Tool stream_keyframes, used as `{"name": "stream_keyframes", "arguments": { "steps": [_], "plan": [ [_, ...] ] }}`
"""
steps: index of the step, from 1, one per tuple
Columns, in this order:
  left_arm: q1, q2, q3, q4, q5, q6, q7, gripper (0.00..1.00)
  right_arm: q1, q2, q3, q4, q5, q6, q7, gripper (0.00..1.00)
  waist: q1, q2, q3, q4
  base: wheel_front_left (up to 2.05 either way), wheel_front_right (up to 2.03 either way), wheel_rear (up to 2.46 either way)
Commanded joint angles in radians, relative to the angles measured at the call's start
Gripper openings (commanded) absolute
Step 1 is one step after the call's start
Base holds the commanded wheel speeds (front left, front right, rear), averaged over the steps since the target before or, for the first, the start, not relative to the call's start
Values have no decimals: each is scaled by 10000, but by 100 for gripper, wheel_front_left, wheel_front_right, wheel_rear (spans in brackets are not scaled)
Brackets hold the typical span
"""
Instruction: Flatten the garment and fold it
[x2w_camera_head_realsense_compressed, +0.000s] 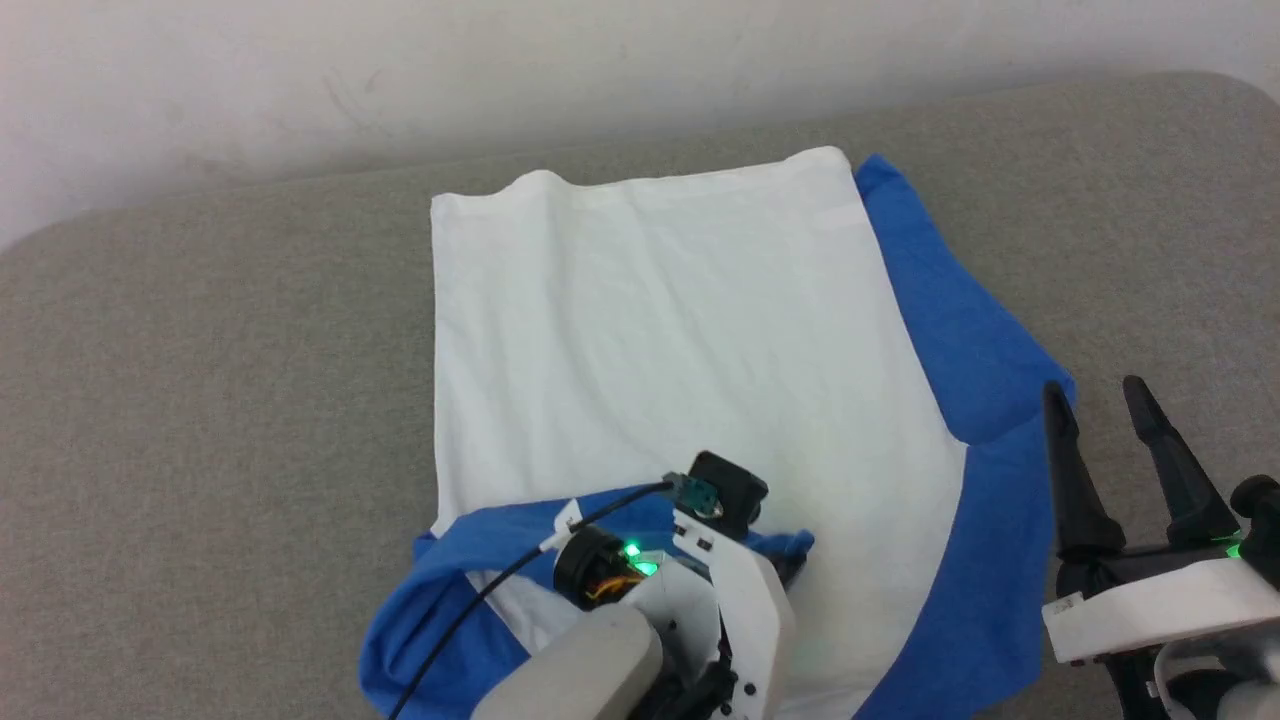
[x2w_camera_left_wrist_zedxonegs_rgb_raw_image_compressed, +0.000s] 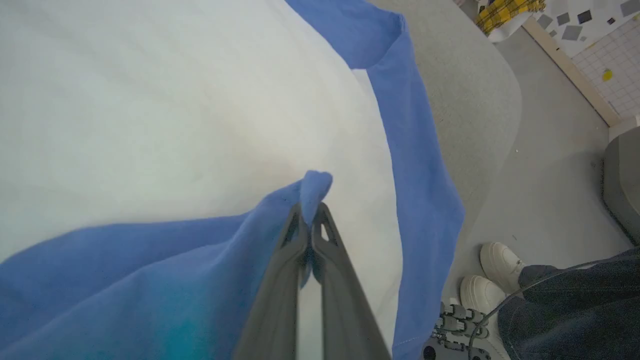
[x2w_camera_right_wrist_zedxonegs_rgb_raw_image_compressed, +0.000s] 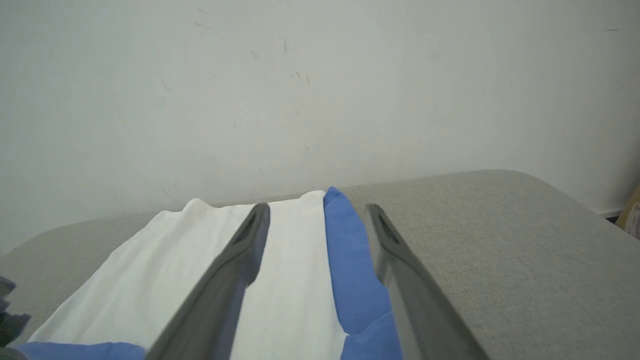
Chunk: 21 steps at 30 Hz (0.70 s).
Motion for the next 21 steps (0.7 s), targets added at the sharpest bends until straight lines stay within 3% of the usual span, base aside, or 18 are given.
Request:
{"name": "stream_keyframes", "arguments": {
  "steps": [1,6,7,8,9,16,21],
  "plan": [
    [-56,-87,-226,394,138,-148,-34,0,-22,-5,10,79,92,-9,-72,100,0,1,170,-197,0,0,0],
    [-51,-252,-826,1526,-279,-727,345,0,-80,-5,61,270,161,-9,-119,100,0,1,187,-199,0,0,0],
    [-79,-268,-942,1631,-397,-929,432,35,-93,-5,63,304,161,-9,-114,100,0,1,180,-169,0,0,0],
    [-90,-281,-937,1696,-572,-1039,435,84,-104,-5,47,334,157,-9,-108,100,0,1,167,-118,0,0,0],
    [-129,-291,-889,1717,-709,-1073,366,100,-118,-5,35,359,148,-9,-96,100,0,1,155,-68,0,0,0],
    [-345,-301,397,704,-1575,-1015,-1599,100,-272,-5,-25,404,-55,-9,65,100,0,1,80,380,0,0,0],
    [-258,500,1921,-249,-1446,-481,-3646,100,-791,-5,-141,493,-401,-9,287,100,0,1,158,655,0,0,0]
  ]
}}
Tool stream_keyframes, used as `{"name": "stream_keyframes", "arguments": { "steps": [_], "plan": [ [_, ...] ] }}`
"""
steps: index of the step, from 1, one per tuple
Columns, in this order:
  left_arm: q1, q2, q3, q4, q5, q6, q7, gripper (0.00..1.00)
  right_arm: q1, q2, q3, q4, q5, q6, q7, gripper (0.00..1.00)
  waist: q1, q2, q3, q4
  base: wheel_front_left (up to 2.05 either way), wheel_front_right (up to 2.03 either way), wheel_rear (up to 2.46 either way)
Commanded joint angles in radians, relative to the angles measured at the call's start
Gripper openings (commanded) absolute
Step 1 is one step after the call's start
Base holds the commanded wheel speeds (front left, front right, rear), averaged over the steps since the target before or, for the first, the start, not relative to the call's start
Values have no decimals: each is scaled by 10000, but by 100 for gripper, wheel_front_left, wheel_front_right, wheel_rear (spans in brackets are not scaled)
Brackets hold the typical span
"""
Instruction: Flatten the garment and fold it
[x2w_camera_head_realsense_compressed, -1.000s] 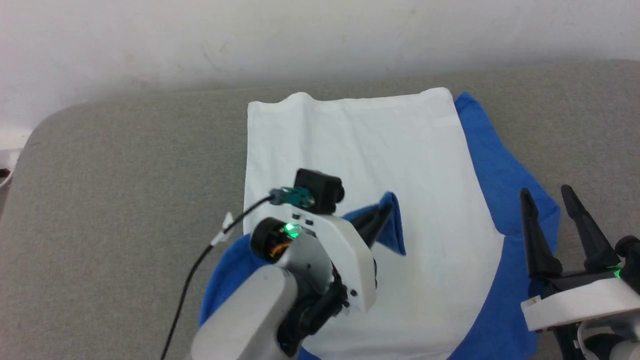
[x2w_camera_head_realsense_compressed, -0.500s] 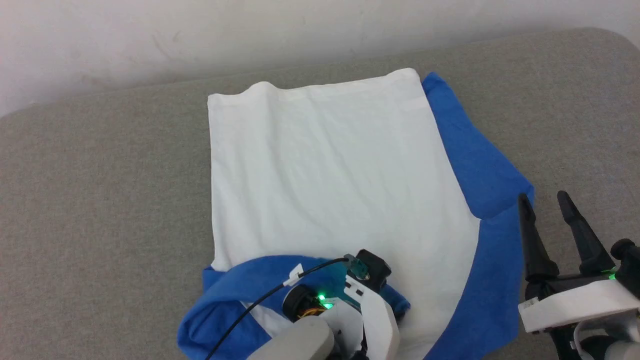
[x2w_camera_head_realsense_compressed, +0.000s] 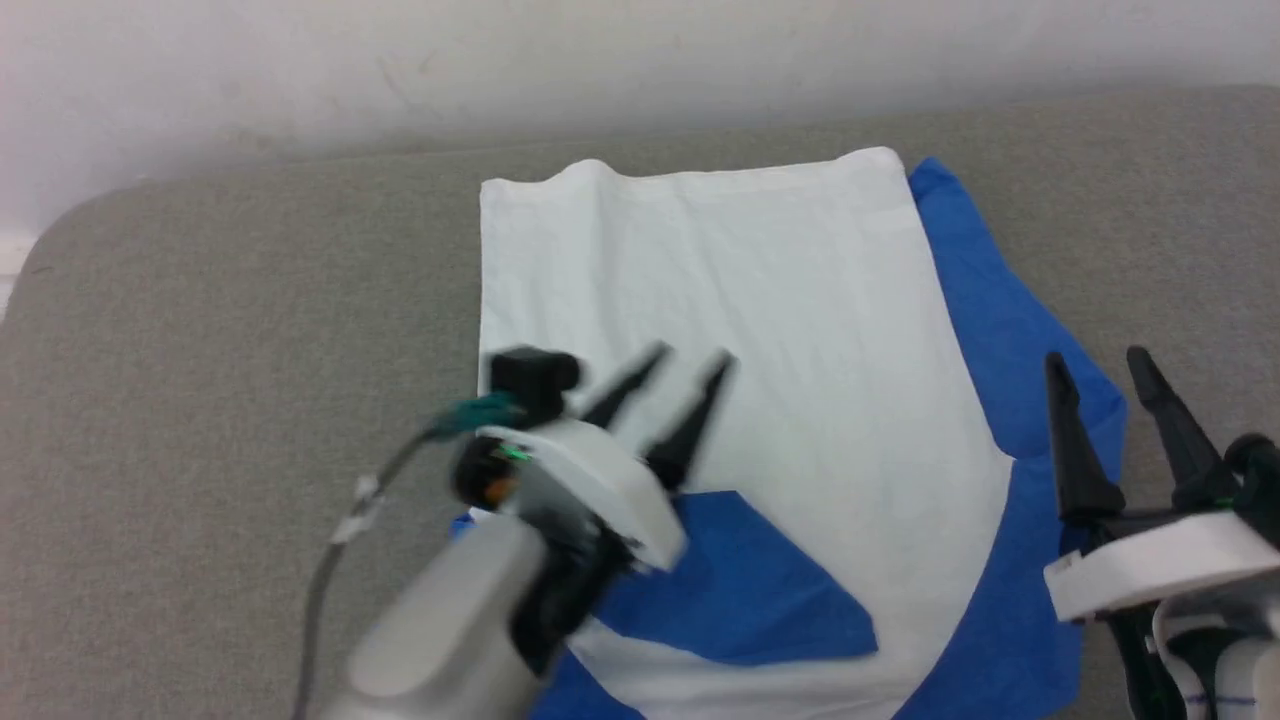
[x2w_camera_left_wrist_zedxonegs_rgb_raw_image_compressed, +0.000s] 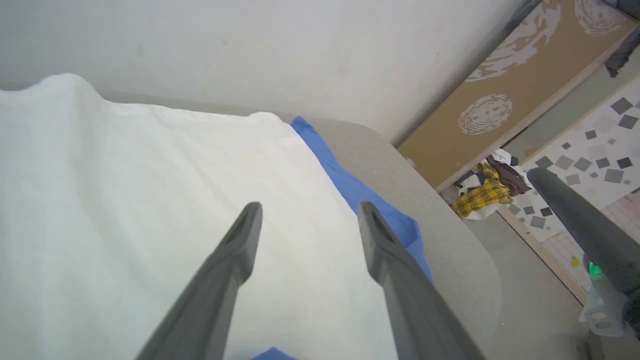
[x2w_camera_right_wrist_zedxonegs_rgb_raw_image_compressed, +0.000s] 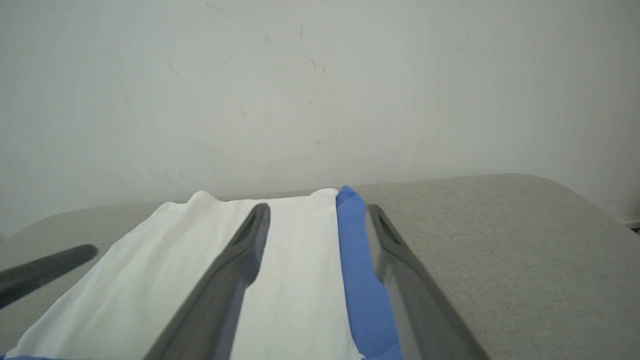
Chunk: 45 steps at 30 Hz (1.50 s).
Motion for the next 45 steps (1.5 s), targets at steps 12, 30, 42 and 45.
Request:
{"name": "stream_keyframes", "arguments": {
  "steps": [12,30,42,45],
  "plan": [
    [1092,2401,3339,-1321,1818,1484,-2719,100,-4186,-871,-1108,3305,188,-9,1346,100,0,0,1522,826,0,0,0],
    [1145,557,6043,-2595,4500,-96,-2729,100,-9363,-1968,-2079,7943,-535,-9,4505,100,0,0,4224,1883,0,0,0],
    [1056,-136,6866,-2271,5242,-785,-2729,100,-9668,-1967,-2456,8463,-1532,-9,5895,0,0,0,4161,1811,0,0,0],
    [1168,-221,7002,-2176,5351,-877,-2729,100,-9489,-1992,-2576,8316,-1431,-9,5667,0,0,0,3932,1702,0,0,0]
  ]
}}
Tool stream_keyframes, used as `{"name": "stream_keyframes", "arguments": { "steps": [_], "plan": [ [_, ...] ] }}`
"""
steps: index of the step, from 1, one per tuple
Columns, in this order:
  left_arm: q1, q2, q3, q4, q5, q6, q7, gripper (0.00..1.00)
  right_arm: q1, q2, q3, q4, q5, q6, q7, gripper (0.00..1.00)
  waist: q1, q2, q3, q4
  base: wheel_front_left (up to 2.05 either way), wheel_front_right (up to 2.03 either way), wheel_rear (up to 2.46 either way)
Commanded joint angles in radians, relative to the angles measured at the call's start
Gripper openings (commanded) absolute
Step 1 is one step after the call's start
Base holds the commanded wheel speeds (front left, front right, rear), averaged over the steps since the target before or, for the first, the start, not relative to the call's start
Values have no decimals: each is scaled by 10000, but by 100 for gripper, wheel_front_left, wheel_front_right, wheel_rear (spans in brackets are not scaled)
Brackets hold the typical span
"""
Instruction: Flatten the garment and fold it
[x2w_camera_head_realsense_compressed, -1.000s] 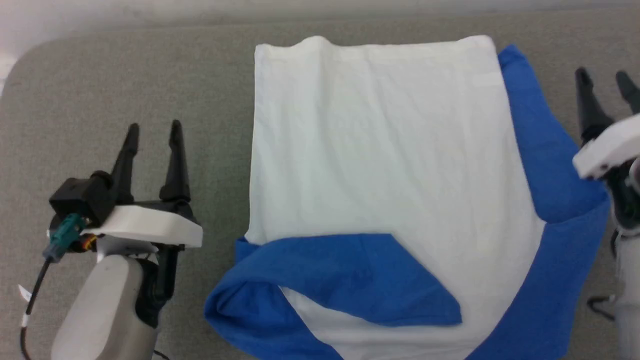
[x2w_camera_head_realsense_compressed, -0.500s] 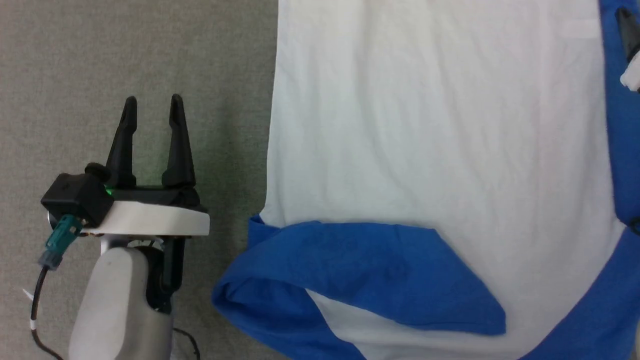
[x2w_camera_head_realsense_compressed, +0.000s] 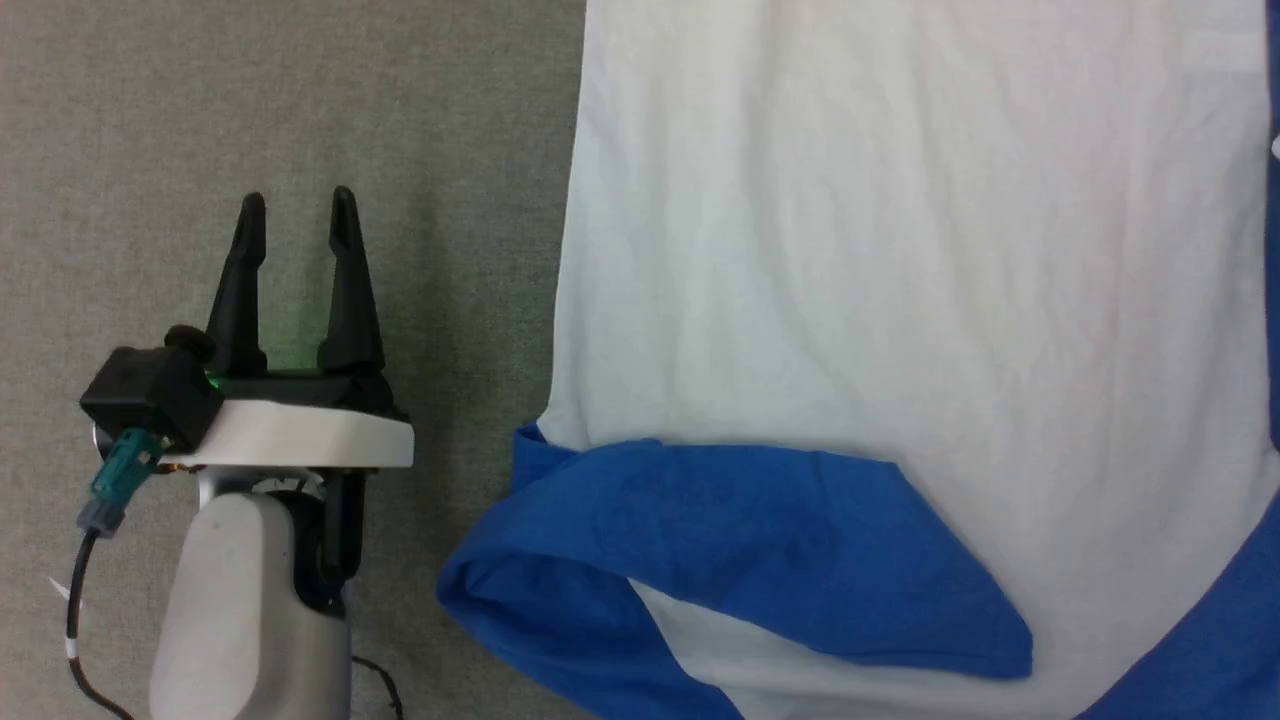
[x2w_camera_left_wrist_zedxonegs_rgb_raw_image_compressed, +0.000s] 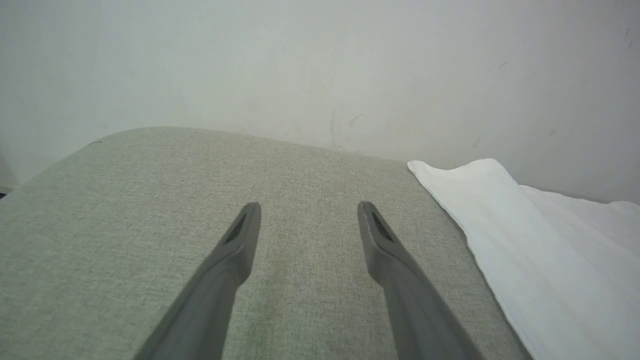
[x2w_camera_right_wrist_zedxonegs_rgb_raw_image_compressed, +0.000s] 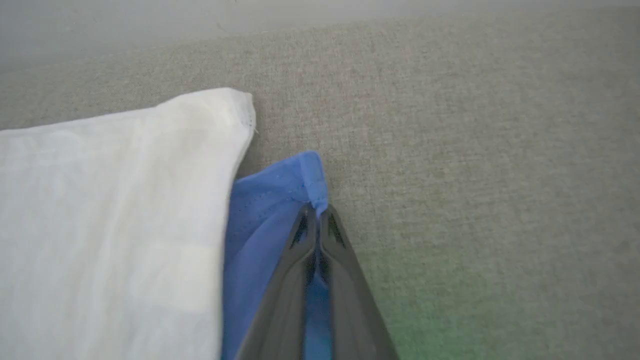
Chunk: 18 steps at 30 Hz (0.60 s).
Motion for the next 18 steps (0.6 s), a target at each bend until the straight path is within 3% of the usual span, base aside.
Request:
{"name": "stream_keyframes", "arguments": {
  "steps": [1,11,18],
  "plan": [
    [86,-77,58,63,135,-95,-47,100,398,-31,-70,59,52,-11,-97,0,-1,-1,-280,-150,0,0,0],
    [821,-193,374,548,404,-296,-47,100,2354,-605,-1225,-849,-68,-11,-1672,0,-1,-1,-2070,-715,0,0,0],
    [1538,-271,424,701,478,-334,-47,100,4008,-718,-2401,-2515,-502,-11,-1915,0,-1,-1,-3167,-1064,0,0,0]
  ]
}}
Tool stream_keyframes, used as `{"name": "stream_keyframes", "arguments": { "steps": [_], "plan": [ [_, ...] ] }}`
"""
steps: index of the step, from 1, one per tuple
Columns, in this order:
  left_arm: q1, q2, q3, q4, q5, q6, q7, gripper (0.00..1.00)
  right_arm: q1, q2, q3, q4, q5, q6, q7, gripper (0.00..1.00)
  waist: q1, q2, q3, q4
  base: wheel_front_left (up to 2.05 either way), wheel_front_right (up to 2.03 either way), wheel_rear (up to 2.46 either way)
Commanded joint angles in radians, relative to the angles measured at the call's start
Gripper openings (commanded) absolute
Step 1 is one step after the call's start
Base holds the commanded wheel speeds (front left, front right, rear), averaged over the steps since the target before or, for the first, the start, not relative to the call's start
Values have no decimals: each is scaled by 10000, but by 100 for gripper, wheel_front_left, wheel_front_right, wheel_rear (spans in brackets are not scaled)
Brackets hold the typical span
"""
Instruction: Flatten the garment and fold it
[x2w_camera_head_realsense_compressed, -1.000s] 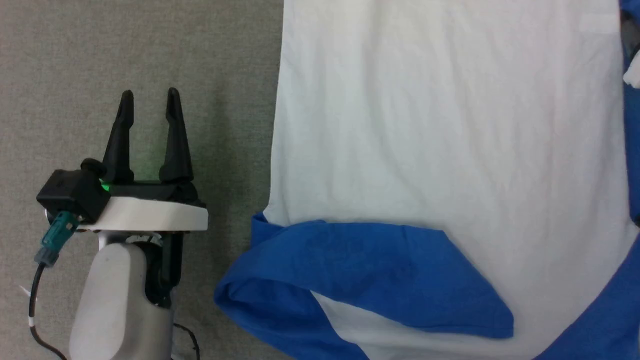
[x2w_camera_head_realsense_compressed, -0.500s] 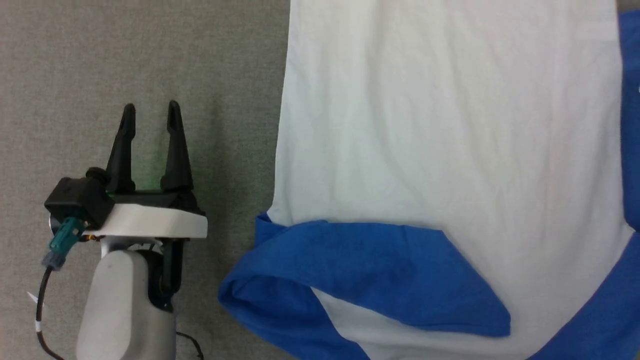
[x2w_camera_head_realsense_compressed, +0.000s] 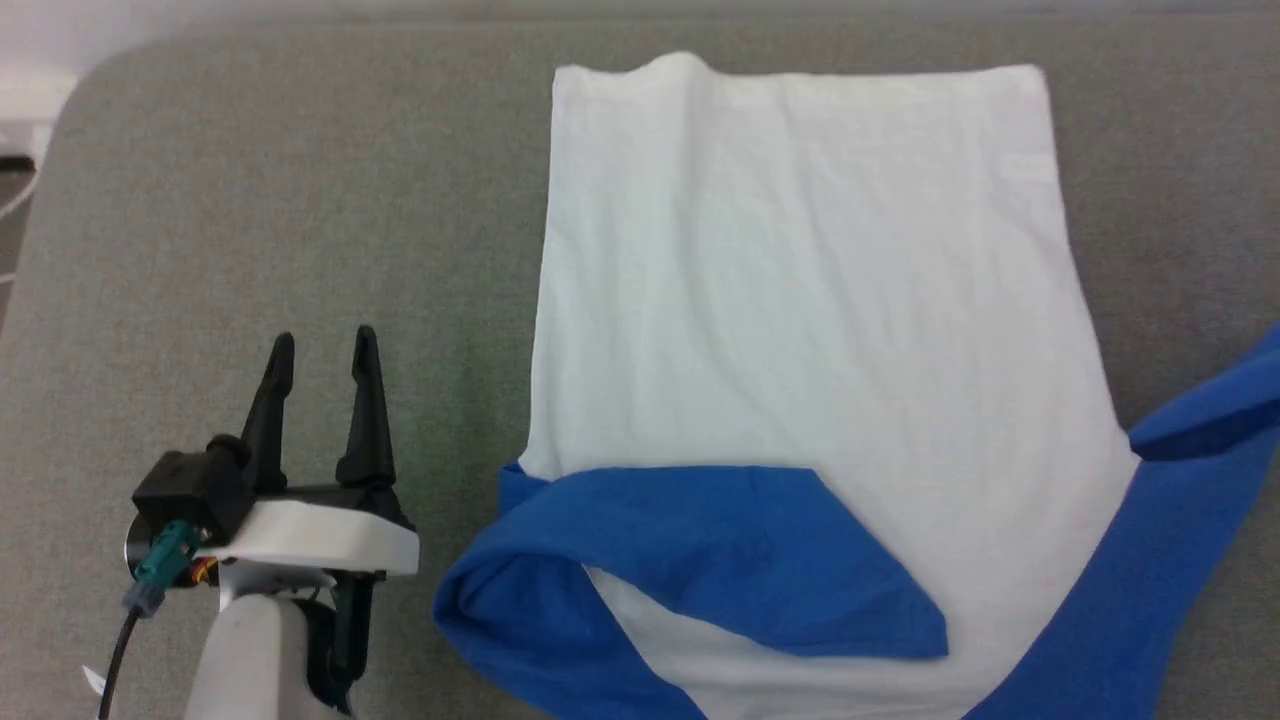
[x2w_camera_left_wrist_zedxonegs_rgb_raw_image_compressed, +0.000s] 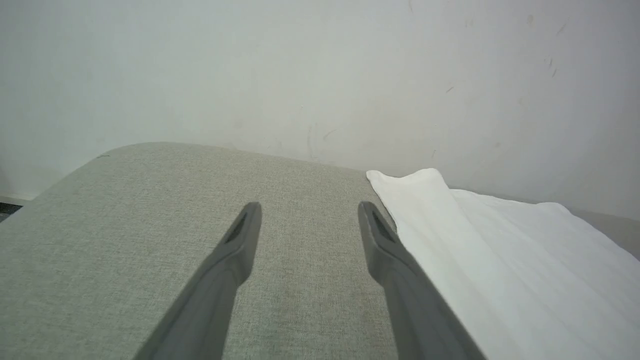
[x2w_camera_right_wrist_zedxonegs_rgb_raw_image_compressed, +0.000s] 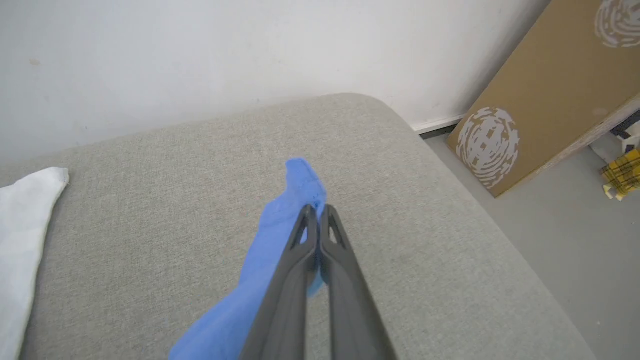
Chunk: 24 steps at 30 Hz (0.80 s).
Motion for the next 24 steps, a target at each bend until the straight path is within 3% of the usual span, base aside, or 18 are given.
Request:
{"name": "stream_keyframes", "arguments": {
  "steps": [1,8,13,19,24],
  "plan": [
    [193,-46,34,44,65,-53,-47,100,398,-17,-208,-429,-100,-11,32,0,2,-1,-915,-446,0,0,0],
    [627,-85,-56,184,73,-91,-47,100,1953,182,-765,-2934,-340,-11,568,0,2,-1,-1597,-590,0,0,0],
    [810,-100,-144,296,62,-111,-47,100,2967,724,-124,-5126,183,-11,1301,0,2,-1,-1909,-601,0,0,0],
    [827,-109,-259,415,-10,-143,-47,100,4269,1669,1886,-7915,663,-11,2493,0,2,-1,-2052,-529,0,0,0],
    [801,-111,-339,546,-78,-171,-47,100,4910,2225,4610,-9096,502,-11,3181,0,2,-1,-2104,-445,0,0,0]
  ]
}}
